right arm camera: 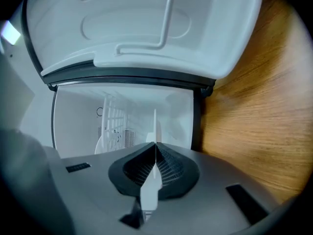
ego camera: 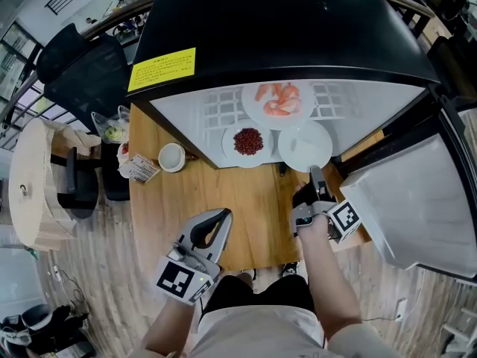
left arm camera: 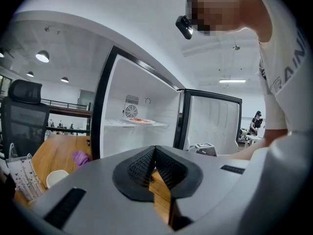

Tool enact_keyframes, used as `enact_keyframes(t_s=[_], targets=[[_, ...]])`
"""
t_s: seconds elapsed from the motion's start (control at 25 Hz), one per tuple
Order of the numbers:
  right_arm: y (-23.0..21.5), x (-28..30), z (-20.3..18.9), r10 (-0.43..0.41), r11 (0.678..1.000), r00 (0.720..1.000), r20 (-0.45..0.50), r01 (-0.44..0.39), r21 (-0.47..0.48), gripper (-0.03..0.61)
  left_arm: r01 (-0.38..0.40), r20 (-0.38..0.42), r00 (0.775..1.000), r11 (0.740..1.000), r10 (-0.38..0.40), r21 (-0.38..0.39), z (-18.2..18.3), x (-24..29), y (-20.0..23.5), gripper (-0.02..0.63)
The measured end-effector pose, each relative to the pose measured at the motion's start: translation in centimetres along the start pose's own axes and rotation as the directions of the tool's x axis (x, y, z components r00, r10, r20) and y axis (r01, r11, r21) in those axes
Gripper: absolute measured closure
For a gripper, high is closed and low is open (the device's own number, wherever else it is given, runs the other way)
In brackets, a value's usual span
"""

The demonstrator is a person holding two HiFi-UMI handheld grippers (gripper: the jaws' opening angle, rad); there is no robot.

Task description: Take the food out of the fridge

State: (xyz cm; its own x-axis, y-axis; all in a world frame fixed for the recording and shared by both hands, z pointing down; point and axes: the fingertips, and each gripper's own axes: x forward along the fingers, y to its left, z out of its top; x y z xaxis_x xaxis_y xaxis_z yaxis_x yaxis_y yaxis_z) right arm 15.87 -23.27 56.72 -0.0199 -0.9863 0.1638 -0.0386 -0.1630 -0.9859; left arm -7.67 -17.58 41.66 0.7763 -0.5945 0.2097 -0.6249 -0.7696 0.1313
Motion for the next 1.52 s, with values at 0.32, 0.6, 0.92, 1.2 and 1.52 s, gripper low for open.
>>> enact_keyframes(t_s=[0.32,0.6,0.92,1.2,1.52], targets=[[1.0,-5.3,-2.5,0.009,0.999,0.99,-0.142,-0.014,-0.032,0.554,0.004,0.015,1.0,1.0,-0.005,0.013,0.4,0.0,-1.5,0.604],[-0.5,-11.7,-3.2,-0.014,0.997,0.968,-0.249,-0.006,-0.081,0.554,0.014,0.016,1.0,1.0,-0.014,0.013,0.6,0.7,-3.6,0.605],[-5.1,-18.4,-0.2,-0.066,0.994,0.96,-0.271,0.04,-0.102,0.554,0.073,0.0,0.997,0.997,-0.073,0.004,-0.5,2.8,-7.7,0.605],[-8.6,-21.3,2.8,-0.125,0.987,0.958,-0.259,0.093,-0.133,0.554,0.113,-0.017,0.993,0.994,-0.113,0.003,-1.4,4.4,-10.7,0.604],[-12.0,-23.5,5.8,-0.195,0.977,0.958,-0.209,0.172,-0.124,0.554,0.156,-0.031,0.987,0.988,-0.156,0.007,-1.8,6.1,-13.2,0.604]])
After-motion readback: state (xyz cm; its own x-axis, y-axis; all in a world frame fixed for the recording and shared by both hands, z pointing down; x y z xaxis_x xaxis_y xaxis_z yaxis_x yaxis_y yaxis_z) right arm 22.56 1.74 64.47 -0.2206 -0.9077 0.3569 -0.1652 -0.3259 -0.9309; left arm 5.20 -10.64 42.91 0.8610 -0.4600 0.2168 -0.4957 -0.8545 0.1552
